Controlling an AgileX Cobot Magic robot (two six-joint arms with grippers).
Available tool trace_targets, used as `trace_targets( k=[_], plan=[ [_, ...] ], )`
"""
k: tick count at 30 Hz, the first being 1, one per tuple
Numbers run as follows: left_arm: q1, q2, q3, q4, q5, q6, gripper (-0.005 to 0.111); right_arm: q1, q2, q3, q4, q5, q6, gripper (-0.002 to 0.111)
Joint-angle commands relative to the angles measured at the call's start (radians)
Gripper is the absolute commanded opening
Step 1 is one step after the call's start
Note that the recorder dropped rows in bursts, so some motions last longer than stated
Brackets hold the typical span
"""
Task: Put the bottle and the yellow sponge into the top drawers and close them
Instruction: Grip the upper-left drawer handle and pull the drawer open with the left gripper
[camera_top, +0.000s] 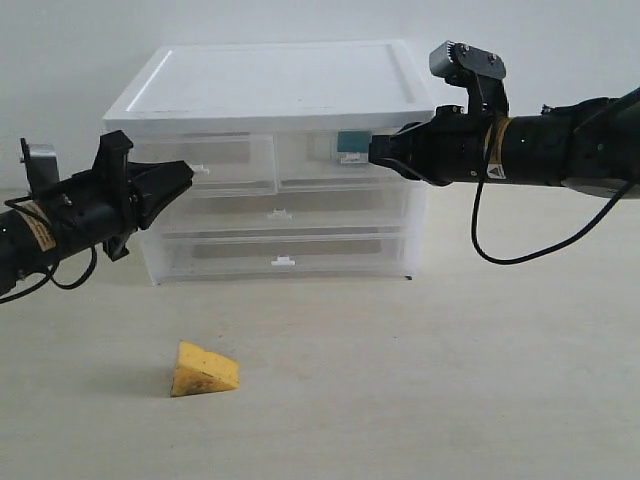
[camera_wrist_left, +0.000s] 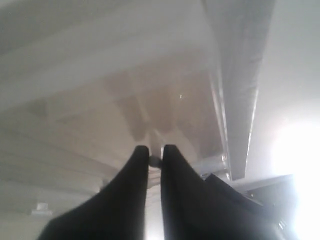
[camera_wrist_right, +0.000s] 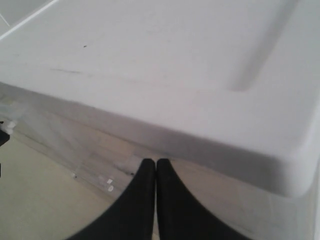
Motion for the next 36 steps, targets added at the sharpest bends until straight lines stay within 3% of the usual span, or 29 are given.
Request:
trace_targets(
  k=[1,10,14,17,18,20,26,32,36],
  plan=[
    [-0.011,-0.004,0.074,0.023,-0.055,0.037,0.004,-0.008,0.001,-0.012,0.036,0.024,0.002,0.0],
    [-0.011,-0.004,0.246,-0.026,-0.106,0.164,0.004,-0.008,0.001,-0.012,0.036,0.024,0.002,0.0],
    [-0.009,-0.03,0.25,-0.031,-0.106,0.187,0.005,-0.008,0.001,-0.012,0.036,0.017,0.0,0.0],
    [-0.007,-0.064,0.227,-0.023,-0.106,0.142,0.024,-0.008,0.001,-0.012,0.036,0.017,0.0,0.0],
    [-0.007,-0.083,0.213,-0.023,-0.106,0.095,0.041,-0.008,0.001,-0.012,0.035,0.02,0.0,0.0],
    [-0.007,-0.097,0.193,-0.009,-0.106,0.043,0.056,-0.008,0.001,-0.012,0.035,0.02,0.0,0.0],
    [-0.007,-0.097,0.15,-0.023,-0.106,0.002,0.053,-0.008,0.001,-0.012,0.035,0.02,-0.002,0.0],
    [-0.007,-0.097,0.076,0.054,-0.106,-0.08,0.05,-0.008,0.001,-0.012,0.035,0.02,-0.002,0.0],
    [-0.007,-0.097,0.055,0.09,-0.006,-0.106,0.05,-0.008,0.001,-0.012,0.035,0.02,-0.002,0.0]
  ],
)
